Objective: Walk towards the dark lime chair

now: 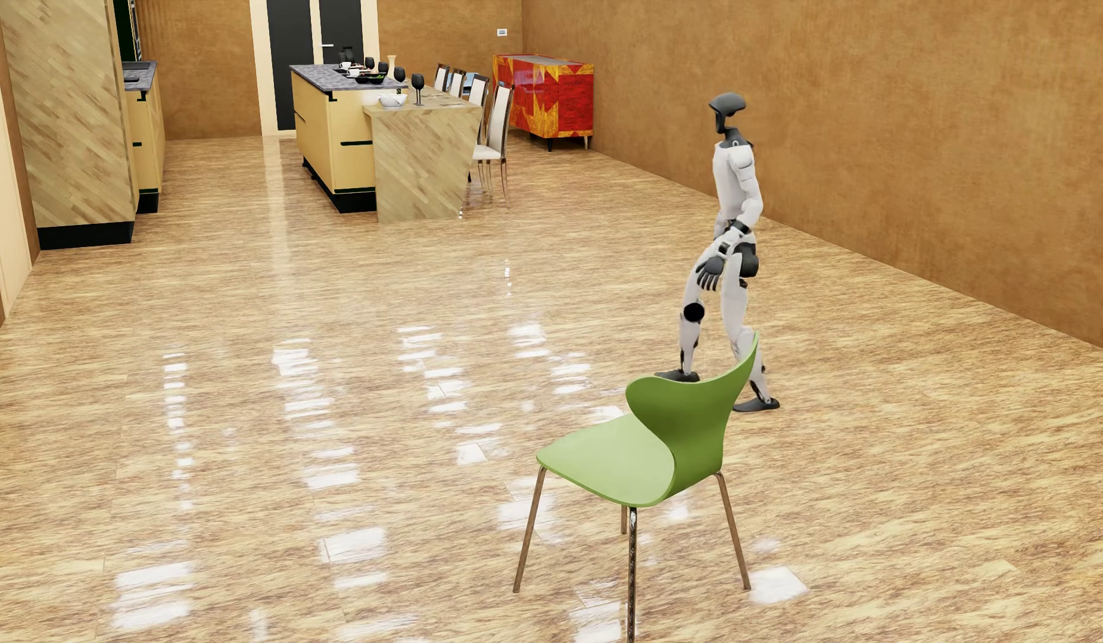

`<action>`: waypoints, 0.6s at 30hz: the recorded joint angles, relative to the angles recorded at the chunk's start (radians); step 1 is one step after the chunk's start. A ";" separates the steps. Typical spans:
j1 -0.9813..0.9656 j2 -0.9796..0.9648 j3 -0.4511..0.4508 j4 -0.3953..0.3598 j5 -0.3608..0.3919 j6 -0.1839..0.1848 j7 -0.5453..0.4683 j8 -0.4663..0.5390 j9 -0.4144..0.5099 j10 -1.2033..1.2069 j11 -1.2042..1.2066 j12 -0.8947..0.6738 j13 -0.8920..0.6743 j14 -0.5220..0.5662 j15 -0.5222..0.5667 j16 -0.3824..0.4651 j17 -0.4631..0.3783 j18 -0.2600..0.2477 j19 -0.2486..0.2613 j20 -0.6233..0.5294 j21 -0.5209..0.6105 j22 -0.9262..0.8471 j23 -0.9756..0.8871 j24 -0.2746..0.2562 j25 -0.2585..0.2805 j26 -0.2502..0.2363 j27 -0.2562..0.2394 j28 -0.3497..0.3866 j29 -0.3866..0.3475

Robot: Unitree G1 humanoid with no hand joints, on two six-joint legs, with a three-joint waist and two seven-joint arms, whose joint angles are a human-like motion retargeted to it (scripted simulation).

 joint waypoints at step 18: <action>-0.455 0.551 0.128 0.079 0.220 0.065 0.396 -0.275 -0.008 0.068 0.031 0.219 -0.416 0.296 -0.359 -0.107 -0.013 0.272 -0.068 0.113 0.076 0.124 -0.277 -0.024 -0.090 0.150 -0.093 -0.045 -0.092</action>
